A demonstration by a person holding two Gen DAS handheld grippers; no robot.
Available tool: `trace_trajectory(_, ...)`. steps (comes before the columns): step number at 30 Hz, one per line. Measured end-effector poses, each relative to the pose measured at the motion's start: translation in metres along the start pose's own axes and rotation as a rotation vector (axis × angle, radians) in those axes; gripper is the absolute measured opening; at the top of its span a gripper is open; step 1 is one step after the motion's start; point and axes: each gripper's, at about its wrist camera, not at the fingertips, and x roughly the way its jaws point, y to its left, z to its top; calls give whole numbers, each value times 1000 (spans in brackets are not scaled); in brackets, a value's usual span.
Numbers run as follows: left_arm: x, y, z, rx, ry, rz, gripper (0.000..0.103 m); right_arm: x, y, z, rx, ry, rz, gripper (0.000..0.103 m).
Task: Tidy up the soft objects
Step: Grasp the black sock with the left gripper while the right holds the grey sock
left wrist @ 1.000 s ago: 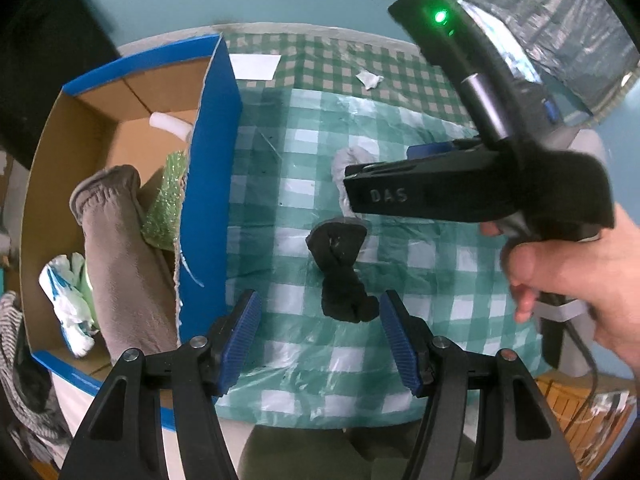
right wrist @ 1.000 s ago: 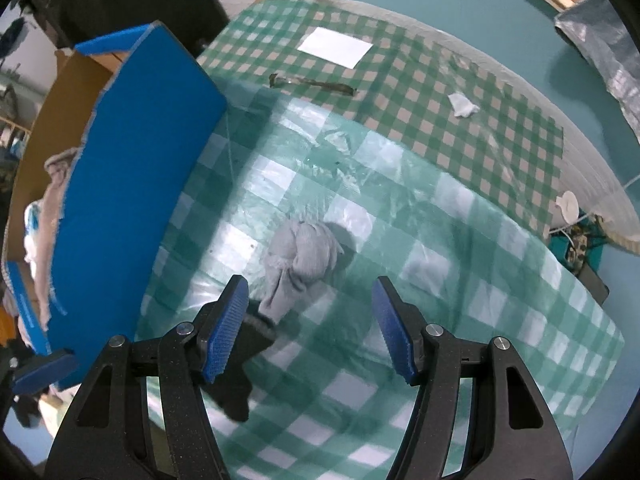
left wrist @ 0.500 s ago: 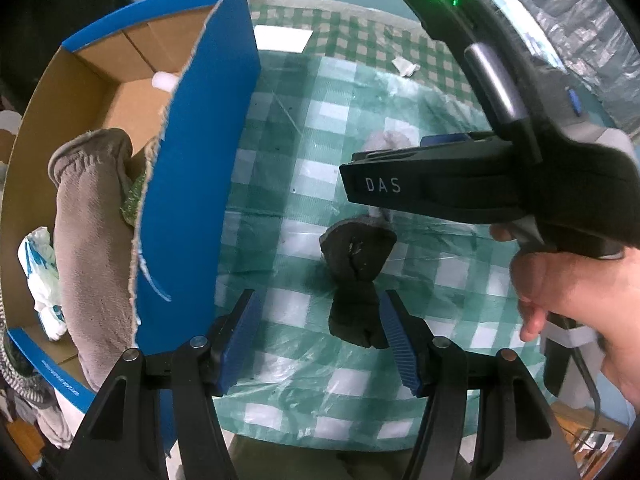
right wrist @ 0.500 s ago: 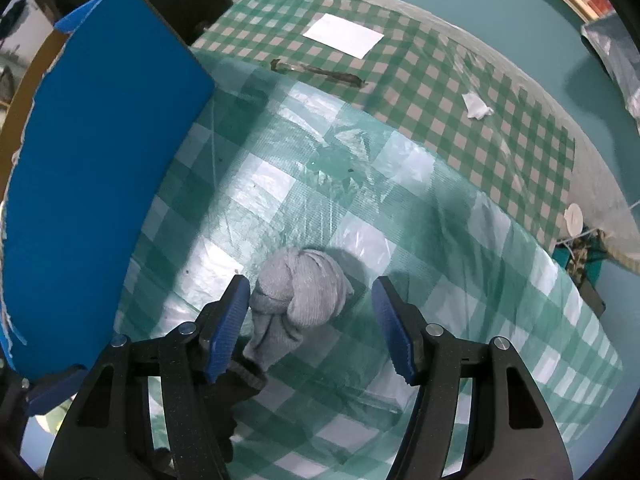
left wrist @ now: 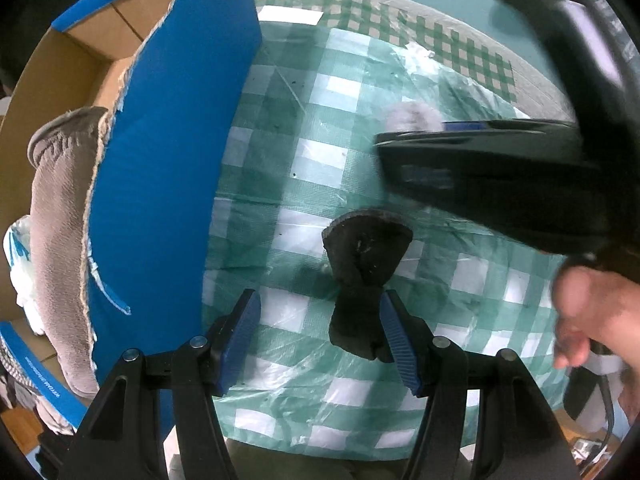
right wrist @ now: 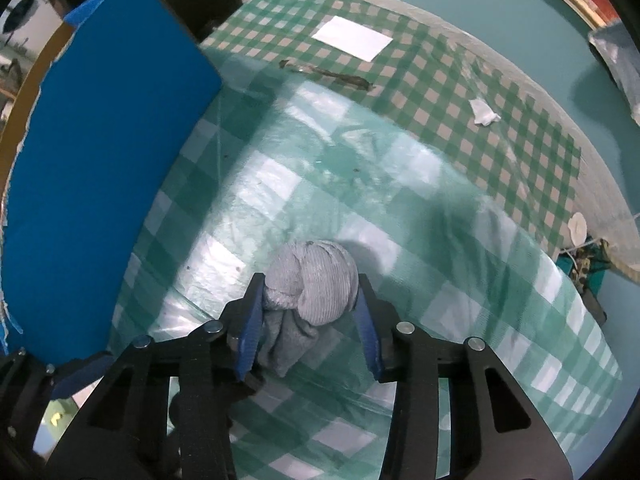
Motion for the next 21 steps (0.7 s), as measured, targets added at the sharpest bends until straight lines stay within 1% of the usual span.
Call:
trace_trajectory(5,10,7,0,-18,26,-17,64,-16,-20,-11,59,-27,-15,42)
trace_trajectory(8,16,10,0,-29,36,-35,69,-24,-32,-22,100,-43,-7,42)
trace_trajectory(9,18,10,1,-32,38,-37,69,-27,-37,-26,118,-50,0,42)
trace_trajectory(11,23,9,2,-35,41,-31,70,-32,-45,-35,149,-61,7,42)
trace_trajectory(14,25,6,6,-27,50,-33,74,-40,-53,-49,184,-72,10,42)
trace_trajectory(18,32,2,8,-11,69,-26,74,-47,-63,-68,235,-76,20,42)
trace_trajectory(21,41,-1,9,-18,88,-20,74,-53,-66,-81,249,-83,19,42)
